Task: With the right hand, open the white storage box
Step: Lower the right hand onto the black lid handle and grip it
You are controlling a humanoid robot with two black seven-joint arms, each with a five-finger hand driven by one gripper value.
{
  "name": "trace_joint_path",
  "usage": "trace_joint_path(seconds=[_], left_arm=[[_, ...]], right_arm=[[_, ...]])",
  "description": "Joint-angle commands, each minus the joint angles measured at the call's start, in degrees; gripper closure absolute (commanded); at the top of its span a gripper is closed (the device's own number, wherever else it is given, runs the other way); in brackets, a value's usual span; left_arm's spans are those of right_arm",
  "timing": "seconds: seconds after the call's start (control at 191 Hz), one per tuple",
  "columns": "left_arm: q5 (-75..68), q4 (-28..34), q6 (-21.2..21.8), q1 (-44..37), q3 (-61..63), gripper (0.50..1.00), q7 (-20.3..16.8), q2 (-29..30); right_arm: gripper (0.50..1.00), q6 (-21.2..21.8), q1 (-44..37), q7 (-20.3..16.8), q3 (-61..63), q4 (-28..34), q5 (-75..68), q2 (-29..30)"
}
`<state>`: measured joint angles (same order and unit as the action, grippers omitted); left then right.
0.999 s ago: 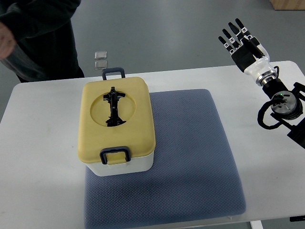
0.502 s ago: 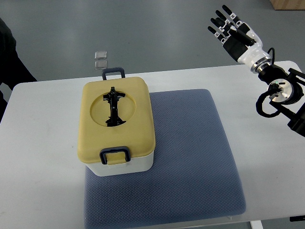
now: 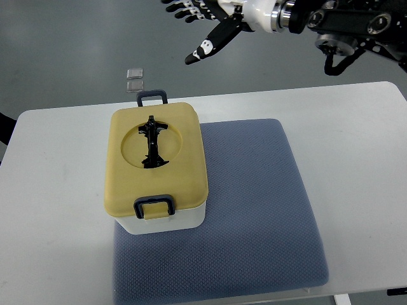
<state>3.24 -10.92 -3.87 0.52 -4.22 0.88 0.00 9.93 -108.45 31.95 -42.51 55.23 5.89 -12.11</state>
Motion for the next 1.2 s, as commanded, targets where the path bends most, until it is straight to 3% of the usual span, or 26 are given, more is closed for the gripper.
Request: trace_joint_path(seconds=[0.0,0.152,0.283,1.193], left_arm=[[0.01,-0.07,0.0,0.01,0.0,0.5,-0.01,0.0],[0.1,0.02,0.0,0.01,0.0,0.5,-0.01,0.0],[0.19,0.2,0.09,0.01,-0.09,0.5,-0.01,0.0],[0.19,0.55,0.09,0.01,-0.18,0.5,-0.01,0.0]], right_arm=[[0.542,-4.83,-5.89,3.05,-5.48,4.18,8.34,4.55],[0.544,-11.16,-7.21,3.05,-8.99,5.68,20.38,7.98],[0.544,-14.67,-6.51,3.05,-9.35,5.68,22.32,8.69],[0.546,-22.94,2.28,3.05,-7.59,4.71,16.61,11.32]])
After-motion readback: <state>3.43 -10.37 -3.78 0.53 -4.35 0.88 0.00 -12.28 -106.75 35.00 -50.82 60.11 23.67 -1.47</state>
